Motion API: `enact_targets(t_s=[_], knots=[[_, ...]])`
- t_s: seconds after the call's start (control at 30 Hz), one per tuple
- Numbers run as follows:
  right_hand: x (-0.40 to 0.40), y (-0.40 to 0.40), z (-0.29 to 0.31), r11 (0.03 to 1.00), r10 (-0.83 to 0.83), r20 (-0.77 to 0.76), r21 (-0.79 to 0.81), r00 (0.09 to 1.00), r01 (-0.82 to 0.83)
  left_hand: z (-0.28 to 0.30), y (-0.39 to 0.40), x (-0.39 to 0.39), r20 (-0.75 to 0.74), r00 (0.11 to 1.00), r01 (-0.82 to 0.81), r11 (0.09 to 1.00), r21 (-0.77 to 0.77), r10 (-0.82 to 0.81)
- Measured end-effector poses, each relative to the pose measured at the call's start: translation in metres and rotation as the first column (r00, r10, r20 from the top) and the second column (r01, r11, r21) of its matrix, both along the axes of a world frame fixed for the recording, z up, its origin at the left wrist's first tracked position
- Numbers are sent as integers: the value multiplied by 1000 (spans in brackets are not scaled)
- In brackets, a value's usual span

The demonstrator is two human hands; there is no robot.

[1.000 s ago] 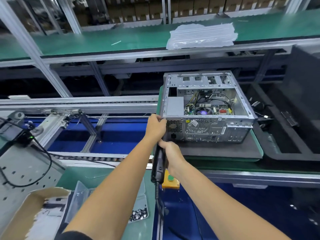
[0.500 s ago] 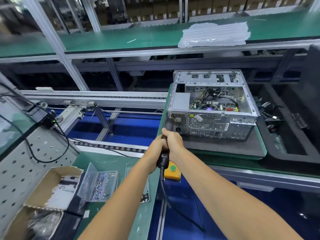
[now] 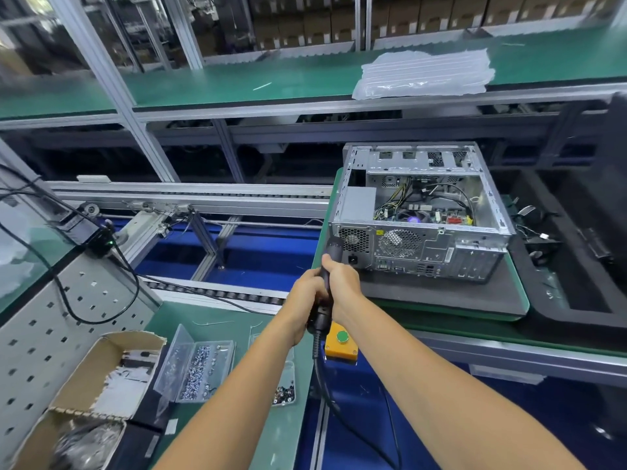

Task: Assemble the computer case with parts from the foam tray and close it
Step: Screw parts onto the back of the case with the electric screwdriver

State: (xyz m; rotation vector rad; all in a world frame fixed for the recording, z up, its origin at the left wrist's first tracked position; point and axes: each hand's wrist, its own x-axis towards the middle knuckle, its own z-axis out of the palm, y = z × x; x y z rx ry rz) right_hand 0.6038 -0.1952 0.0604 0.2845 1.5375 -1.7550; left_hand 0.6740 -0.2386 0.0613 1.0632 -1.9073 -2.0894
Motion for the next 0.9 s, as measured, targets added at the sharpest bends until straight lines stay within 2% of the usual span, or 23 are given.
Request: enact_targets(t_s=[0.07,0.13,0.3,0.37,0.43,0.53,0.63,0.7,0.77,0.83,0.9], knots=[[0,1,2,999,5,52,-50,999,-3,1,-14,-10,-1,993,-119,993,-12,119],[-2,2,5,994,5,92,-113,996,6,4,-28,-27,19,987,-159,987,17,159],[-10,6,5,985,-5,143,-168,990,29,9,-46,-76,115,993,-3,999,41,-2],[-14,8,4,986,28,153,-169,988,-1,7,-49,-87,128,992,8,999,52,-15],[-15,12,2,990,80,121,-127,989,-64,3,-52,-91,96,995,6,1000,1,-6],[-9,17,-4,981,191,-50,33,980,-190,-5,-56,-93,37,999,35,995,-96,-31],[5,23,-5,966,258,-36,-15,965,-259,-6,-57,-90,31,997,73,982,-174,-69],[9,24,-4,970,240,-45,-26,970,-241,-3,-60,-91,65,990,133,967,-219,-122],[10,21,-1,978,200,-36,-54,979,-202,6,-67,-96,142,974,217,912,-348,-177],[12,20,2,981,174,-15,-86,985,-174,16,-81,-109,178,976,209,773,-599,-127],[11,21,2,977,185,-20,-102,983,-186,30,-94,-128,128,988,155,649,-745,-88]])
